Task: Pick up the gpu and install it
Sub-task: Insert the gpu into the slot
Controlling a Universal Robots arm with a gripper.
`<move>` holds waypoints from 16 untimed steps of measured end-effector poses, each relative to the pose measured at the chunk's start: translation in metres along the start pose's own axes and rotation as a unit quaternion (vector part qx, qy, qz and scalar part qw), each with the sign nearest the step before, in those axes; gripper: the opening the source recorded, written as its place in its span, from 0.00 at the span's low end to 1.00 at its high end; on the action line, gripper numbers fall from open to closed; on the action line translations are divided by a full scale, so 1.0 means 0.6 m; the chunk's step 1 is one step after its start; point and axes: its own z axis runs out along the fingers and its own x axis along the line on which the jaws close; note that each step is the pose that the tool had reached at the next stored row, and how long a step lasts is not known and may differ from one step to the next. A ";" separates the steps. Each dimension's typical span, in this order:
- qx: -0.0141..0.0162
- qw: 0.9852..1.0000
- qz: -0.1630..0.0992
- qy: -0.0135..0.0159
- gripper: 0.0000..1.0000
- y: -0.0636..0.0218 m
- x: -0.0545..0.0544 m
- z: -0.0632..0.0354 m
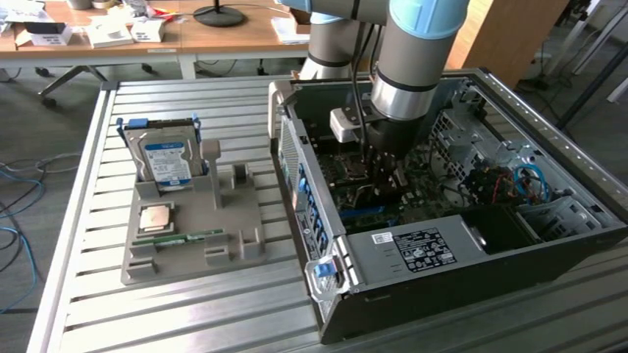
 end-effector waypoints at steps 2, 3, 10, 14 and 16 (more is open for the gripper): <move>0.000 1.000 0.000 0.000 0.26 0.000 0.000 0.000; 0.000 1.000 0.000 0.000 0.26 0.000 0.000 0.000; 0.001 1.000 0.000 0.001 0.26 0.001 0.000 -0.001; 0.004 1.000 0.000 0.001 0.26 0.001 0.000 0.000; 0.010 1.000 -0.001 0.001 0.26 0.001 0.000 -0.001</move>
